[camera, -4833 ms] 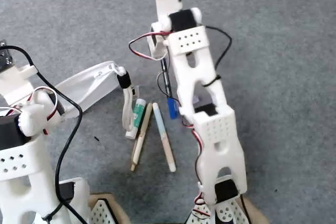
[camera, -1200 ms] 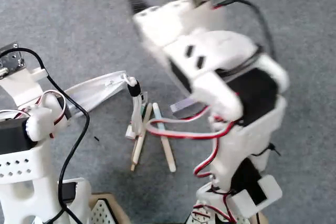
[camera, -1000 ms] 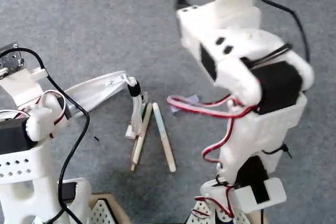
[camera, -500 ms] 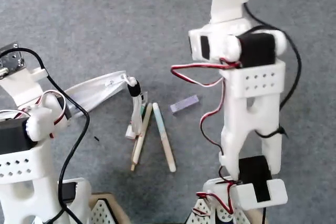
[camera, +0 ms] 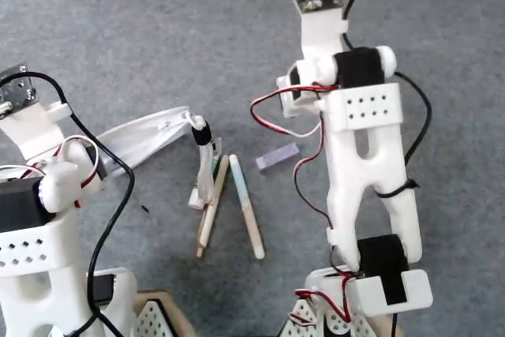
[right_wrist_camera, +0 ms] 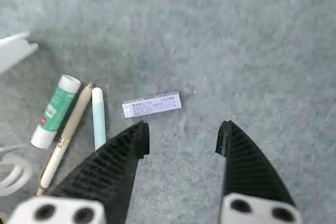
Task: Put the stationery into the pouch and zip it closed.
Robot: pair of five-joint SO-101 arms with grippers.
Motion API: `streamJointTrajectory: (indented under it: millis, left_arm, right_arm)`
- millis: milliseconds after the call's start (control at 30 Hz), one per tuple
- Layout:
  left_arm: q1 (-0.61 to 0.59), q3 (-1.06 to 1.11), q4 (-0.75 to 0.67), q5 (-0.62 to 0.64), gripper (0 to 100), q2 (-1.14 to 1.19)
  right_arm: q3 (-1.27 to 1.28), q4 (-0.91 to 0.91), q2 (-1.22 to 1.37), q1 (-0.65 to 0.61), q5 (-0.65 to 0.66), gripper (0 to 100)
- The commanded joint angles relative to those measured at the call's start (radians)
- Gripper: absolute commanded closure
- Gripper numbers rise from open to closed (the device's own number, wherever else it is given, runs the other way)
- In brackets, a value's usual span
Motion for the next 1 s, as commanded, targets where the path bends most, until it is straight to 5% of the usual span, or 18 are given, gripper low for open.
streamJointTrajectory:
  millis: [0, 400, 967]
  left_arm:
    - [0.004, 0.005, 0.003, 0.003, 97, 0.006]
    - [0.004, 0.005, 0.003, 0.003, 97, 0.006]
    - [0.002, 0.005, 0.003, 0.003, 97, 0.006]
  right_arm:
    - [0.085, -0.074, -0.025, 0.009, 0.000, 77.2]
    - [0.312, -0.215, -0.025, 0.003, 0.011, 77.2]
    - [0.374, -0.213, -0.025, -0.075, 0.671, 77.2]
